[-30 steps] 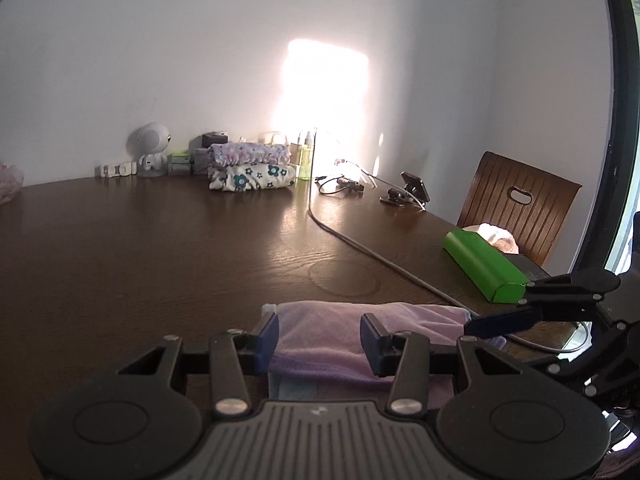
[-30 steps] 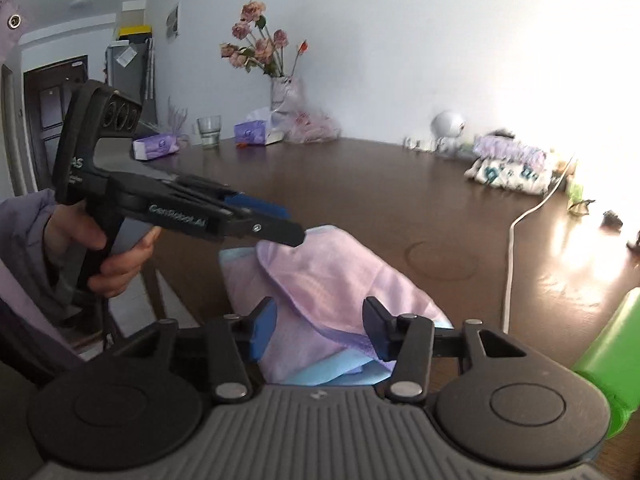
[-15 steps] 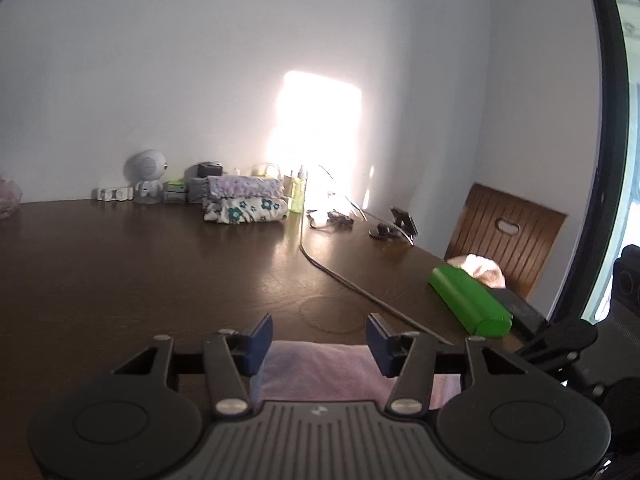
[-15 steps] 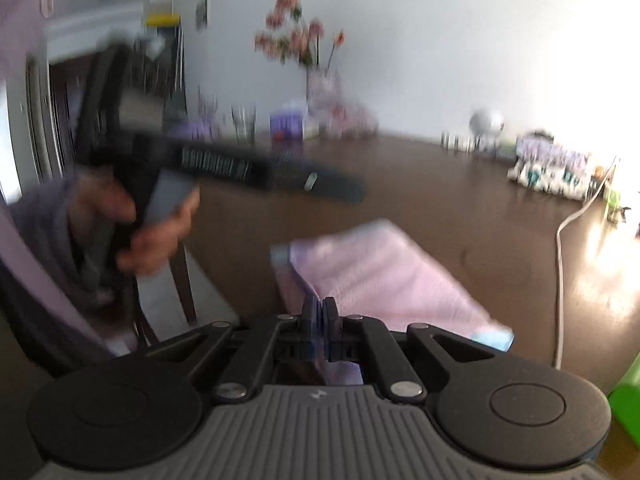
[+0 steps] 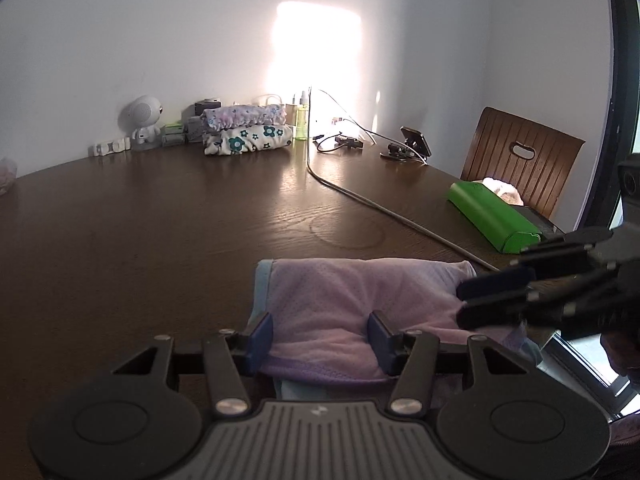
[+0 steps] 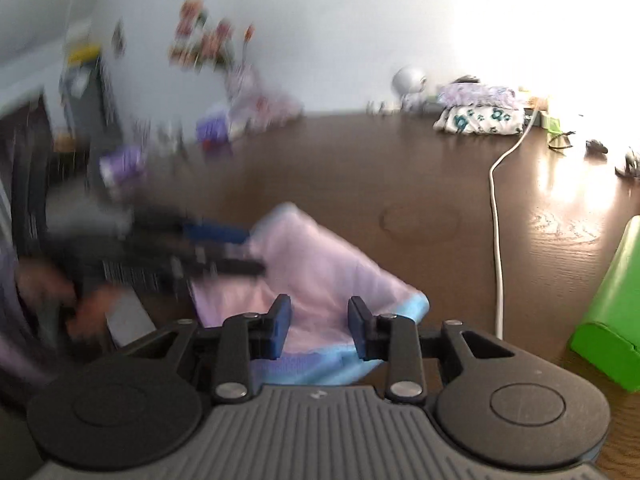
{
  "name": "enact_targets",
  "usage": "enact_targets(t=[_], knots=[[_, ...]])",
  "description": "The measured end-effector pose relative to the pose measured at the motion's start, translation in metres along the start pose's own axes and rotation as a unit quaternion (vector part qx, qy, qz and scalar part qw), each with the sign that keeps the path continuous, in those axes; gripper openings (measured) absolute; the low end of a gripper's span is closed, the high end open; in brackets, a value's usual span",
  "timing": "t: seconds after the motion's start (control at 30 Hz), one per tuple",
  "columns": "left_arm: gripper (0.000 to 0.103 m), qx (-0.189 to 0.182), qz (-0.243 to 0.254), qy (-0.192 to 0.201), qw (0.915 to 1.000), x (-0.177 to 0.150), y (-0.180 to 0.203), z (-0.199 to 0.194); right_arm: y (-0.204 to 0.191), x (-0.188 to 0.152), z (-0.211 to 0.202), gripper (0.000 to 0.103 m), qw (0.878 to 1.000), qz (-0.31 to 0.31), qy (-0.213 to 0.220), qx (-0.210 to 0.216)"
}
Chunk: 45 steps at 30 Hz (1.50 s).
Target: Fold clothes
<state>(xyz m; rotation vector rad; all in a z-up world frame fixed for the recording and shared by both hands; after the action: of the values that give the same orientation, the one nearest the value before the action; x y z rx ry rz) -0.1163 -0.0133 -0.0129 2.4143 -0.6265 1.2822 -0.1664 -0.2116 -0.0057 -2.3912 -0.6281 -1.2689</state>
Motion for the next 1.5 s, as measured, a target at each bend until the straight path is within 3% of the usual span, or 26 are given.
enact_targets(t=[0.1, 0.23, 0.33, 0.47, 0.57, 0.77, 0.97, 1.03, 1.17, 1.3, 1.5], knots=[[0.053, 0.006, -0.012, -0.004, 0.9999, 0.0, 0.0, 0.0, 0.003, -0.001, -0.017, 0.045, 1.0, 0.0, 0.001, -0.024], [0.048, 0.012, 0.015, 0.004, 0.9998, 0.011, 0.01, -0.007, -0.025, 0.003, -0.028, 0.058, 0.998, -0.052, 0.047, 0.009], [0.049, 0.003, 0.029, 0.027, 0.9992, 0.03, 0.013, -0.013, -0.045, -0.005, -0.011, 0.057, 0.994, -0.106, 0.03, 0.029], [0.049, -0.005, 0.041, 0.027, 0.9988, 0.046, 0.013, 0.003, -0.041, -0.012, 0.002, 0.044, 0.994, -0.105, 0.016, 0.017], [0.048, 0.015, 0.028, -0.018, 0.9993, 0.039, 0.008, 0.029, -0.034, -0.011, 0.0, 0.043, 0.995, -0.099, 0.015, -0.002], [0.058, 0.039, -0.022, -0.01, 0.999, 0.03, -0.011, 0.033, -0.021, -0.001, 0.009, 0.043, 0.996, -0.084, 0.013, -0.037], [0.06, 0.043, -0.033, -0.003, 0.9985, 0.031, -0.023, 0.024, -0.021, 0.0, 0.008, 0.044, 0.996, -0.09, 0.001, -0.026], [0.059, 0.048, -0.043, 0.009, 0.9979, 0.03, -0.026, 0.013, -0.017, 0.004, -0.001, 0.044, 0.997, -0.074, 0.014, -0.015], [0.06, 0.014, -0.071, 0.009, 0.9973, 0.026, -0.029, -0.004, 0.002, 0.016, -0.01, 0.046, 0.999, 0.005, 0.048, -0.008], [0.064, -0.015, -0.082, -0.013, 0.9964, 0.021, -0.023, -0.009, 0.019, 0.023, 0.006, 0.051, 0.997, 0.064, 0.038, -0.024], [0.067, -0.012, -0.07, -0.029, 0.997, 0.011, -0.022, -0.003, 0.014, 0.013, 0.022, 0.051, 0.998, 0.058, 0.011, -0.029]])
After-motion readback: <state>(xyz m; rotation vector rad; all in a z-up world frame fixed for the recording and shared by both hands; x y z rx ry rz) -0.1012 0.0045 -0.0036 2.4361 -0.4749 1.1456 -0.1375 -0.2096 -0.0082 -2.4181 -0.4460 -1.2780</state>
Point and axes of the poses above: each gripper's, at about its wrist camera, not at the fingertips, and z roughly the way its jaws point, y to its right, x to its top, the point moved 3 cm from there along z, roughly the way its jaws point, and after that the axes turned 2 degrees about -x, right-handed, at the moved point
